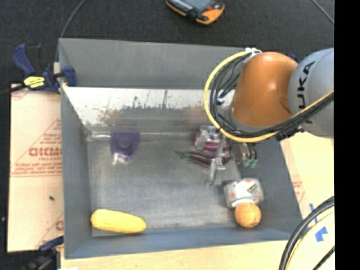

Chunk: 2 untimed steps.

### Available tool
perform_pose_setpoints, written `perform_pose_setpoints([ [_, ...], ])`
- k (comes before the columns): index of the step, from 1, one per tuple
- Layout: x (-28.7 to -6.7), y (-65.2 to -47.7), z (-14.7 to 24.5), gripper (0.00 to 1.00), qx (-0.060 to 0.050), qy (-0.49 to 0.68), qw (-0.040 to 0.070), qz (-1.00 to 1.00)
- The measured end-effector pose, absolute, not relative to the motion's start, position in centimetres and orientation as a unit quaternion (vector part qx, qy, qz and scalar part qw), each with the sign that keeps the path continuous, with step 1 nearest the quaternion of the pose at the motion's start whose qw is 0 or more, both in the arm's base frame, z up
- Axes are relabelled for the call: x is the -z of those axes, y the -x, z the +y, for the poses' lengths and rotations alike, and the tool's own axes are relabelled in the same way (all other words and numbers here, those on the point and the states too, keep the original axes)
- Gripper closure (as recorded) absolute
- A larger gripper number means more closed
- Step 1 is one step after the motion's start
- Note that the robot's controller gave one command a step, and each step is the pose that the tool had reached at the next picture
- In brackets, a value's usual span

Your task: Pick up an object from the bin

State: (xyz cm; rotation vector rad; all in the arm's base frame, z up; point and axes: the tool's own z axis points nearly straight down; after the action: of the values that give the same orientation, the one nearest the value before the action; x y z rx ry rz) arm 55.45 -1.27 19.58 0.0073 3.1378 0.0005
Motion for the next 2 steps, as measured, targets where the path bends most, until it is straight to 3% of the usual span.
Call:
perform_pose_setpoints([
  [1,-7.4,-60.7,-7.3,0.0,-0.001,-0.121,0.007,0.993],
  [2,-12.8,-63.6,-6.9,0.0,0.0,0.025,0.008,1.0],
])
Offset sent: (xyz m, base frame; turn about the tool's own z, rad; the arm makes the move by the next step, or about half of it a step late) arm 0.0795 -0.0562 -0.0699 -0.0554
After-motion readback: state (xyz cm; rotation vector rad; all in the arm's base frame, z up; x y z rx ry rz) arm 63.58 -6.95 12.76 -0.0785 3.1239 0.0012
